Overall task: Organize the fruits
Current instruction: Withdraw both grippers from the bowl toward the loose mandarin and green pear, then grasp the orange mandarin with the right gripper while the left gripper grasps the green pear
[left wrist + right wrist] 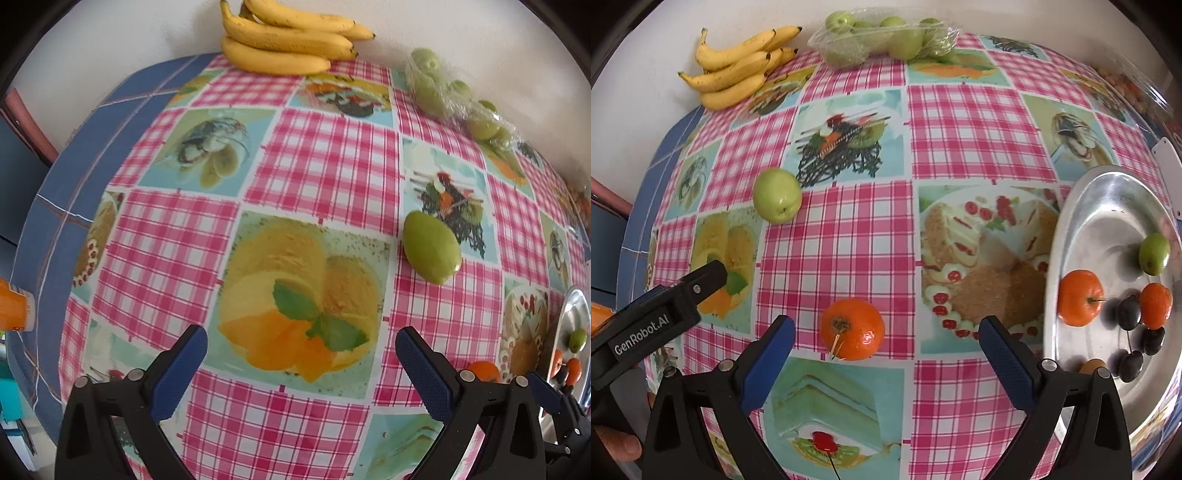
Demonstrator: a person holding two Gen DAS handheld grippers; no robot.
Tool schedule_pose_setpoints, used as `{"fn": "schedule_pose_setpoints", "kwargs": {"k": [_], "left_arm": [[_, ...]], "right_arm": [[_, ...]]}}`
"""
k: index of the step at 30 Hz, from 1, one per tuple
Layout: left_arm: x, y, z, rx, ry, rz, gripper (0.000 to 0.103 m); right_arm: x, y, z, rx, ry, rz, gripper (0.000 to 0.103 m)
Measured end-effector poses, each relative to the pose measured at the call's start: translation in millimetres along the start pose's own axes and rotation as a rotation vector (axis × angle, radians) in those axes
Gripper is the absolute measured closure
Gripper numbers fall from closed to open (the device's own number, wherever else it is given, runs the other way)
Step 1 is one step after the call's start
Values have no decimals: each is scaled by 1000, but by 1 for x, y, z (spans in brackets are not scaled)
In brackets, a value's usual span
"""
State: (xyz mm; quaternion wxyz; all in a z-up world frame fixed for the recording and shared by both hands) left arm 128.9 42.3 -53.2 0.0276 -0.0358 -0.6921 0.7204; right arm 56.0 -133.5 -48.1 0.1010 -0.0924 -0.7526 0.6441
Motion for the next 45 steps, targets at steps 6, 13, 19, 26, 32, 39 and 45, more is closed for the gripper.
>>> {"fn": "schedule_pose_setpoints", "kwargs": {"k": [6, 13, 19, 26, 32, 39, 45], "left_arm": [[1, 14, 2, -9, 2, -36, 0], [2, 22, 0, -4, -5, -44, 0], [-1, 24, 1, -7, 4, -39, 0], [-1, 21, 4, -15, 12, -38, 0], [-2, 18, 4, -6, 12, -30, 0], [-5, 8, 6, 28, 7, -14, 0], [-12, -10, 18, 89, 26, 54, 0]], "right_arm": [[0, 13, -7, 26, -24, -25, 4], [5, 16, -17, 54, -57, -13, 10], [6, 13, -25, 34, -67, -2, 46], [4, 4, -33, 14, -89, 12, 64], [3, -1, -24, -23, -78, 29, 64], [-5, -18, -5, -41, -26, 91, 64], [-16, -27, 24, -38, 52, 124, 64]]}}
Point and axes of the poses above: each gripper's, at about its wrist camera, not at the fingertips, and y roughly the way its jaws point, z to its right, x to its underside, the point moved 1 cm from there along y, roughly the way its jaws point, and after that the axes turned 15 degrees about -z, right-handed, at the moved point
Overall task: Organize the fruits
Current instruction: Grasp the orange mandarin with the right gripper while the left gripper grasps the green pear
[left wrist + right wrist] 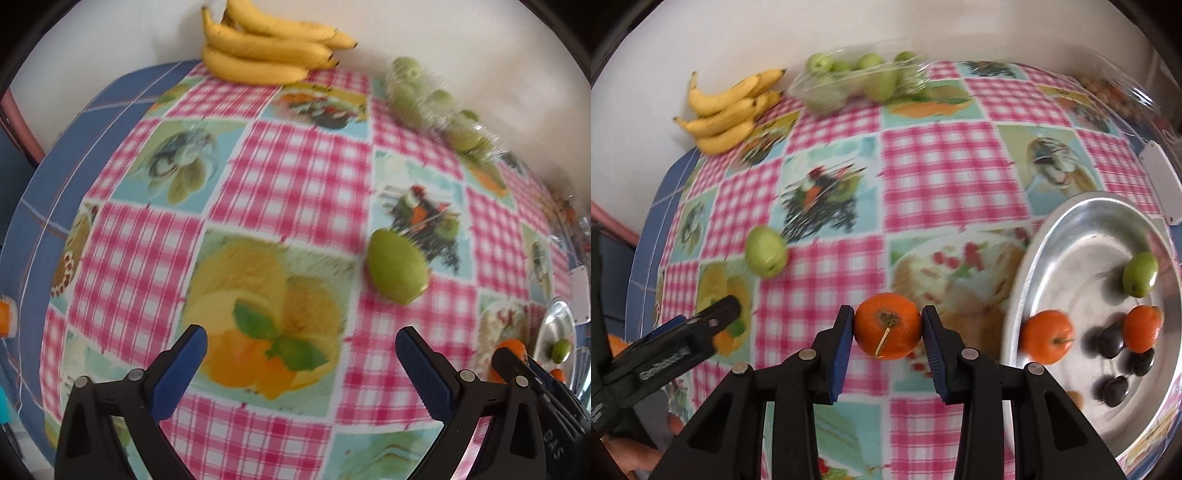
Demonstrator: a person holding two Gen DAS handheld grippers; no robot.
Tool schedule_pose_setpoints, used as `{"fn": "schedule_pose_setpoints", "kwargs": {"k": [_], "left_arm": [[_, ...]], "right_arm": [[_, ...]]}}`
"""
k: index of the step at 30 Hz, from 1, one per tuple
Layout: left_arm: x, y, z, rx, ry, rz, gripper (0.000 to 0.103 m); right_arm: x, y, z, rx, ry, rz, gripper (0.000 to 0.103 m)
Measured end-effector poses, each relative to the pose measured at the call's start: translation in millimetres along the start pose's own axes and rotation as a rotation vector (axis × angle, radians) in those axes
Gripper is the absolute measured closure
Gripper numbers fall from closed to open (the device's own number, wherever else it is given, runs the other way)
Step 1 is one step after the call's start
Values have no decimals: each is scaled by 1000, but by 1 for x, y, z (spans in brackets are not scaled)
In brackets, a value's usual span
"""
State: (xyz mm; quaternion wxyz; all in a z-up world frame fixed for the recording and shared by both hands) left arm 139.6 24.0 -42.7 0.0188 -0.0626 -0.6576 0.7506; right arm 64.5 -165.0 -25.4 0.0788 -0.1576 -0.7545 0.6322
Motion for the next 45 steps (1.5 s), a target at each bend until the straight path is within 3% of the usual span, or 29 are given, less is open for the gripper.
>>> {"fn": "schedule_pose_setpoints", "kwargs": {"k": [5, 7, 11, 13, 20, 32, 35, 37, 45], "left_arm": [[-7, -5, 18, 20, 30, 22, 4], [-9, -5, 23, 35, 35, 21, 12], [-14, -3, 29, 56, 39, 42, 15], [-19, -1, 31, 62, 41, 47, 23], [-32, 4, 41, 81, 42, 65, 24], [-44, 20, 53, 93, 51, 48, 48], [-44, 24, 54, 92, 48, 41, 48], [-44, 26, 55, 92, 51, 36, 57], [-41, 23, 51, 105, 40, 29, 58]], "right_arm": [[-6, -7, 17, -16, 31, 21, 64], [-8, -7, 21, -24, 37, 22, 64], [-13, -7, 24, -3, 36, 26, 64], [-14, -7, 25, -4, 35, 28, 64], [-24, -2, 24, -4, 32, 28, 64], [-32, 6, 24, 4, 31, 18, 64], [-32, 5, 24, 2, 33, 21, 64], [-32, 5, 24, 3, 34, 21, 64], [-31, 0, 22, 4, 25, 29, 64]]}}
Point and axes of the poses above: each gripper's, at about its wrist camera, not at the fingertips, and y roughly the way its jaws point, z to its right, x to its underside, the point moved 1 cm from there along y, roughly the way its jaws point, and after that the axes turned 15 degrees about -z, right-handed, at the moved point
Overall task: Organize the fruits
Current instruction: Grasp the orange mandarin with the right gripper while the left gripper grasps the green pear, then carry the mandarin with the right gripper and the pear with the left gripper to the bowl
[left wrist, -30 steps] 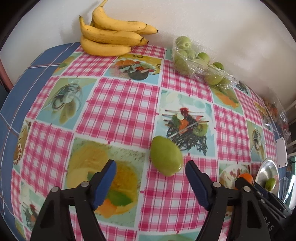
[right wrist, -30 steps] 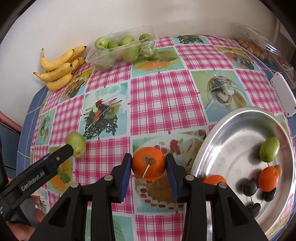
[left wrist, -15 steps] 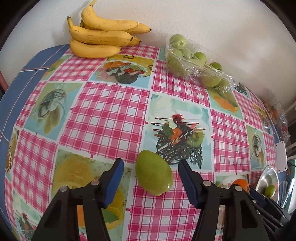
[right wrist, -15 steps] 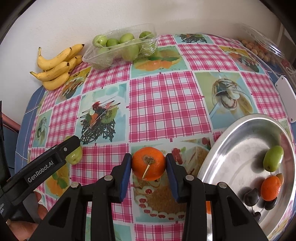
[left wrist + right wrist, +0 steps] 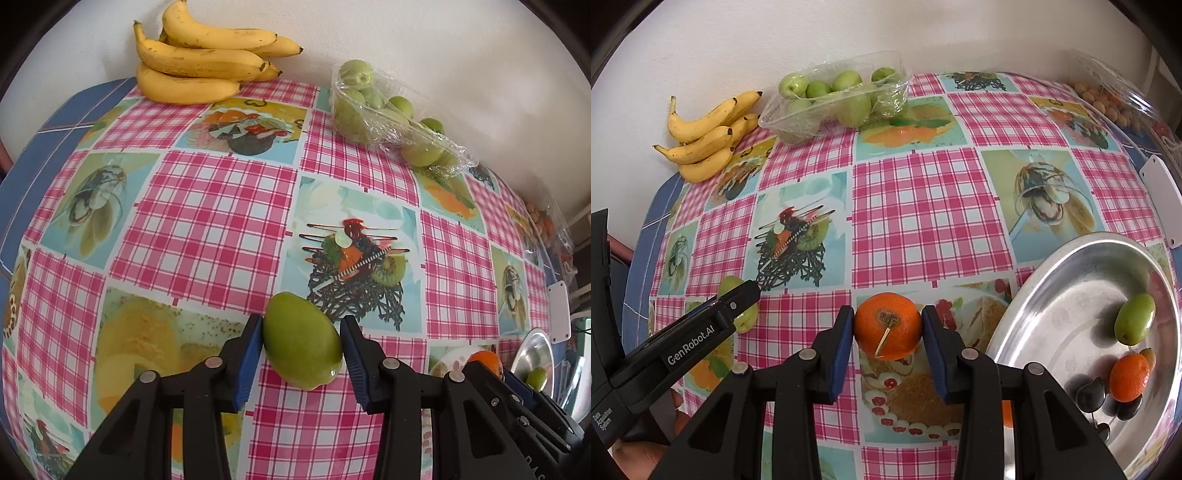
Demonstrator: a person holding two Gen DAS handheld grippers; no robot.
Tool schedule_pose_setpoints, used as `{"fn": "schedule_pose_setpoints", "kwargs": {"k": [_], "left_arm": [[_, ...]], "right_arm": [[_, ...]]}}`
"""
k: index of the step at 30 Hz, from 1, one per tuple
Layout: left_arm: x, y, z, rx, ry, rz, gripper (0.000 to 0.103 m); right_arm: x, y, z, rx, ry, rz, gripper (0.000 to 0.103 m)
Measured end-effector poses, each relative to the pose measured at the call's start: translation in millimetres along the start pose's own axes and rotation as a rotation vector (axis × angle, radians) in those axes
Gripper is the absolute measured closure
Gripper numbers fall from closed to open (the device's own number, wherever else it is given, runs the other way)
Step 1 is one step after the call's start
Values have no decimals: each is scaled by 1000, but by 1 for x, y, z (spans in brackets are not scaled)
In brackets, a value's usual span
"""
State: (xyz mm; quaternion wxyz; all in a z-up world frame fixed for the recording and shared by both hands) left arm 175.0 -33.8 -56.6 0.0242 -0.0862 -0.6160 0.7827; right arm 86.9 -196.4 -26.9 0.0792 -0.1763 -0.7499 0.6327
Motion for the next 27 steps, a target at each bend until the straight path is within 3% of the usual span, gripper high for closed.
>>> {"fn": "schedule_pose_setpoints", "kwargs": {"k": [27], "left_arm": [[35, -44, 15, -19, 38, 32, 58]], "right_arm": [[25, -30, 6, 22, -4, 25, 64]]}}
Point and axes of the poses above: each gripper's, at about its wrist camera, not at the fingertips, and y roughly the way its jaws point, z to its right, x to its underside, the point moved 1 cm from there along y, roughly the way its jaws point, and after that the axes turned 15 degrees about -z, right-handed, at the moved point
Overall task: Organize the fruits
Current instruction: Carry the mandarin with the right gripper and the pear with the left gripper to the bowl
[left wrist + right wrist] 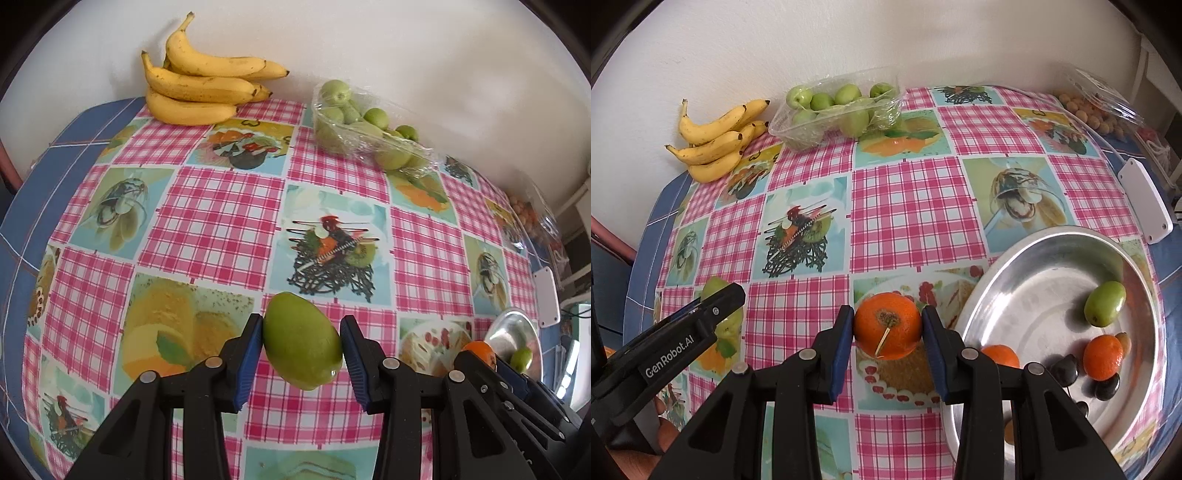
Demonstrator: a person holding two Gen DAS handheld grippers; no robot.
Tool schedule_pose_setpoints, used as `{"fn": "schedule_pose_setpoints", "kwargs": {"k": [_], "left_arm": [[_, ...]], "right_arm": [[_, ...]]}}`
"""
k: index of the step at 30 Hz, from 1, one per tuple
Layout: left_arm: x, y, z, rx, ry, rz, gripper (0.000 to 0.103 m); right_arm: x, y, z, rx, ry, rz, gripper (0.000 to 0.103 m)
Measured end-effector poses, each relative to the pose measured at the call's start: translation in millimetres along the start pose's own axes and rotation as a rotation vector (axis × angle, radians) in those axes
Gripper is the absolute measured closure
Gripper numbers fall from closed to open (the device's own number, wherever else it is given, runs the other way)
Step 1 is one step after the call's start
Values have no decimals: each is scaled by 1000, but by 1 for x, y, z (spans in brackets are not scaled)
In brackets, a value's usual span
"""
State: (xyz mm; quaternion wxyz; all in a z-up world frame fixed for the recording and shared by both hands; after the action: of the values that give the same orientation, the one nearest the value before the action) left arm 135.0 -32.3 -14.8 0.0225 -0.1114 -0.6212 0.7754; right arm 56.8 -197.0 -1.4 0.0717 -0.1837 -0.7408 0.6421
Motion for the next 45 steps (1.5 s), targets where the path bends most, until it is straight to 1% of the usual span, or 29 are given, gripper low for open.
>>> {"fn": "schedule_pose_setpoints", "kwargs": {"k": [9, 17, 24, 30, 37, 42, 45], "left_arm": [[16, -12, 15, -6, 39, 13, 58], [31, -28, 32, 1, 80, 47, 57], [48, -37, 55, 8, 132, 65, 57], [62, -33, 88, 16, 208, 46, 58], [78, -19, 133, 57, 307, -7, 58], [86, -10, 155, 63, 355, -32, 57], [89, -2, 163, 71, 372, -57, 57]], "right_arm": [[15, -9, 4, 4, -4, -6, 64], [27, -20, 10, 15, -10, 1, 64], [39, -23, 29, 11, 31, -13, 64], [46, -27, 65, 19, 114, -34, 64], [53, -31, 112, 29, 213, -51, 64], [57, -34, 129, 27, 244, -54, 64], [58, -34, 137, 1, 263, -56, 64]]}}
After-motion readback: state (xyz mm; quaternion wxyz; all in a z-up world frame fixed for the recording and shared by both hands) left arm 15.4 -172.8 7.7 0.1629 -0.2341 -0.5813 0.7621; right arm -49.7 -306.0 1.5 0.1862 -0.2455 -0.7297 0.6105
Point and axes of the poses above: each gripper's, at about its wrist camera, not at the fingertips, and y roughly the way its jaws point, z to its right, x to its underside, the point moved 1 cm from there along y, roughly the way its jaws point, and after that the axes turned 15 degrees about -z, right-handed, at the moved point
